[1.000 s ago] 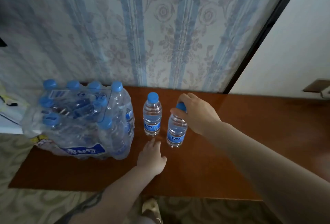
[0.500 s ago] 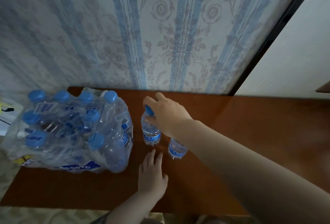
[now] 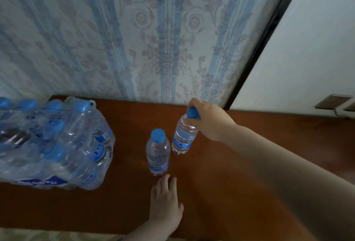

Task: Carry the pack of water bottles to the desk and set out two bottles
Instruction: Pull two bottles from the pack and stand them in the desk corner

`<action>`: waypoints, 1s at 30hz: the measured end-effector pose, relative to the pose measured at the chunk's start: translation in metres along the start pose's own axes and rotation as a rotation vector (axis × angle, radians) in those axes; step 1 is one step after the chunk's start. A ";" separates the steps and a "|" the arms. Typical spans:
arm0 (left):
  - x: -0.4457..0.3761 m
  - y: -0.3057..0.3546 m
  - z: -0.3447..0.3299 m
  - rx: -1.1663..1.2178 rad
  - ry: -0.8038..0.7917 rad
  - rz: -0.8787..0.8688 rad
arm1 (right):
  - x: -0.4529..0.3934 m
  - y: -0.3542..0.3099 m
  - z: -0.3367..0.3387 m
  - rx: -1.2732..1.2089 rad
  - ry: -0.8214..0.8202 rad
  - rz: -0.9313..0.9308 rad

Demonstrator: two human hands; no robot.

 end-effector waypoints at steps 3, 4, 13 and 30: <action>-0.012 0.035 -0.004 0.043 -0.018 -0.042 | 0.016 0.047 0.013 0.028 -0.005 -0.065; -0.017 0.048 -0.007 0.054 -0.039 -0.054 | 0.022 0.063 0.018 0.034 0.000 -0.084; -0.065 0.122 -0.026 -0.024 -0.169 -0.044 | 0.031 0.170 0.066 0.027 0.097 -0.171; -0.095 0.142 -0.038 0.056 -0.038 0.064 | -0.068 0.223 0.106 0.043 0.133 -0.141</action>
Point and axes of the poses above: each hand's wrist, its own x-axis away from the middle knuckle, its own z-axis out of the back of the hand, y = z × x, the point moved 3 cm from there along -x, towards the middle knuckle, and after that the axes turned 4 degrees about -y, right-handed, at the moved point
